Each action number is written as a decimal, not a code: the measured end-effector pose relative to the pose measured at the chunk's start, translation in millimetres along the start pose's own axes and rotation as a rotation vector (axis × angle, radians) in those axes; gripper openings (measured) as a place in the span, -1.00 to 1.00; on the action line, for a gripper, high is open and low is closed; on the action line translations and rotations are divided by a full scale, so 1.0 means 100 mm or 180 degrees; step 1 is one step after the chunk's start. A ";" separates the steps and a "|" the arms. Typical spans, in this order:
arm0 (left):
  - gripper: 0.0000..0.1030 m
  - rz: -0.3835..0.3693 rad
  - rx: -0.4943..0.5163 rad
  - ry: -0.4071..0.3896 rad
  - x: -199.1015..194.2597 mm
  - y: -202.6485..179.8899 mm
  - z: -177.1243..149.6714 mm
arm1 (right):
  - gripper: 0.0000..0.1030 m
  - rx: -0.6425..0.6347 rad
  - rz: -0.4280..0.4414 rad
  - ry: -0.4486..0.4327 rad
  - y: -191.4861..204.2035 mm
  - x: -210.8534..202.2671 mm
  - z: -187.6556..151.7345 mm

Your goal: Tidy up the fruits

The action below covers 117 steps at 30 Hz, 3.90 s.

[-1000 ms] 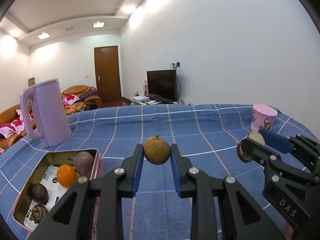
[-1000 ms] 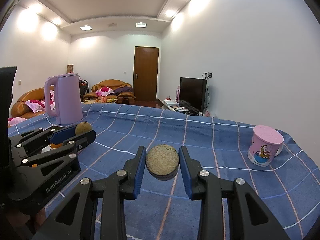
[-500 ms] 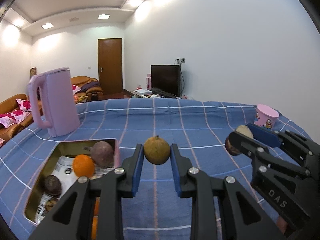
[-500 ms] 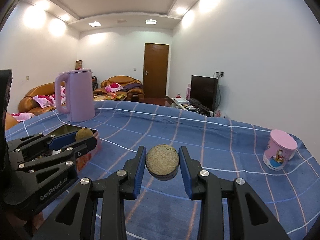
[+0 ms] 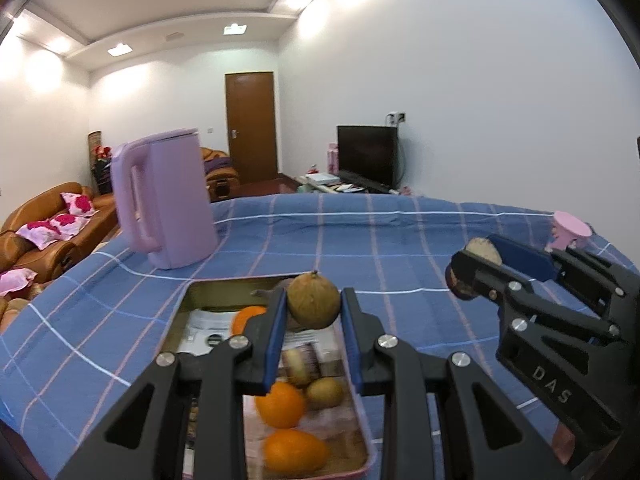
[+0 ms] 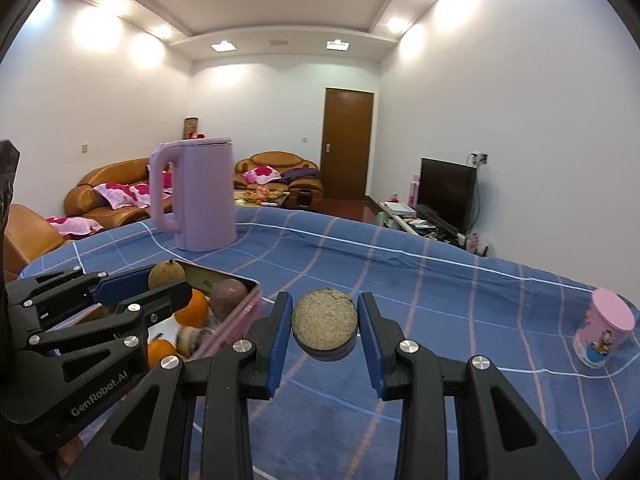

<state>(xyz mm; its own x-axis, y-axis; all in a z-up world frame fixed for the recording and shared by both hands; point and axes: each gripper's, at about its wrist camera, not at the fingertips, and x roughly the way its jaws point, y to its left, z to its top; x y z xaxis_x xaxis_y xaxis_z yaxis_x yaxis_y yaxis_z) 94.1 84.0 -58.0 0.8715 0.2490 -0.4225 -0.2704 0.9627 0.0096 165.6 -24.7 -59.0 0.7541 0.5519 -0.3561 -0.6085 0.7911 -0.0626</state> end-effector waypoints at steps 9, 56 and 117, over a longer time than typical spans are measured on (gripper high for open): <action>-0.45 0.0201 -0.0100 0.0097 0.09 0.37 -0.03 | -0.31 -0.0104 0.0184 0.0008 0.31 0.22 0.10; -0.45 0.0299 -0.0222 0.0605 0.37 0.96 -0.18 | -0.31 -0.0274 0.0609 0.0464 1.02 0.86 0.18; 0.91 0.0348 -0.0261 -0.0028 -0.47 0.84 -0.02 | 0.28 0.0057 0.0120 -0.0040 0.52 -0.34 0.23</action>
<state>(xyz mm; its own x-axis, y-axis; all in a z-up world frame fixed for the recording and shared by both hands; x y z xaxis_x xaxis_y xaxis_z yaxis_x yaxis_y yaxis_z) 29.7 153.0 -39.6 0.8385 0.3531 -0.4151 -0.3961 0.9180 -0.0192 113.4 3.8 -29.1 0.7338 0.5846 -0.3461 -0.6321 0.7742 -0.0326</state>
